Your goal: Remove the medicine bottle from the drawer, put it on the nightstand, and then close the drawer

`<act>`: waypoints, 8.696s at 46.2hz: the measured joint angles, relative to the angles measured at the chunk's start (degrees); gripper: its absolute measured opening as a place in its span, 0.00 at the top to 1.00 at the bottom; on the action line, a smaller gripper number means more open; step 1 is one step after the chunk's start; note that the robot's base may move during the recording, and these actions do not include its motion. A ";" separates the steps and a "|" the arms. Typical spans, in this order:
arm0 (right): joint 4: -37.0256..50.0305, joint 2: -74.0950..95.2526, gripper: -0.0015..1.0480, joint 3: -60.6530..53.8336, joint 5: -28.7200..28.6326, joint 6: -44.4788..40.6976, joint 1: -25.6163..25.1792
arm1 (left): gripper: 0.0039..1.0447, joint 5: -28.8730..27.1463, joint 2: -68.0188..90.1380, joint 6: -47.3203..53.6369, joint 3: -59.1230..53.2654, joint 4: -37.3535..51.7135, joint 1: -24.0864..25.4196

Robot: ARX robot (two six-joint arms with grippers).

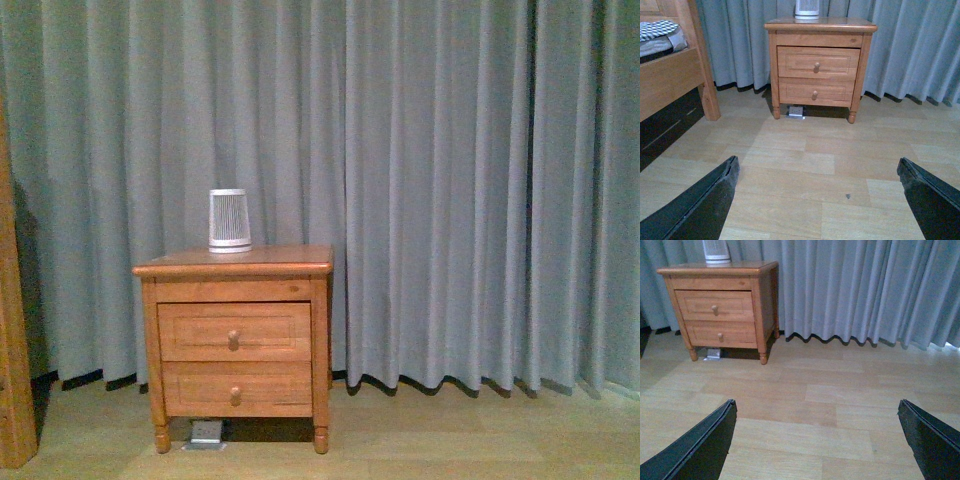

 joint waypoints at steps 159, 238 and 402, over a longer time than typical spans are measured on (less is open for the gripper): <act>0.00 0.02 0.07 0.00 0.02 0.00 0.00 | 0.06 11.28 13.77 -5.62 3.21 -4.74 2.45; 0.00 0.02 0.07 0.00 0.02 0.00 0.00 | 0.06 0.70 138.57 4.96 67.67 60.92 -5.01; 0.00 0.02 0.07 0.00 0.00 0.00 0.00 | 0.05 3.23 81.74 5.66 25.53 41.55 -2.21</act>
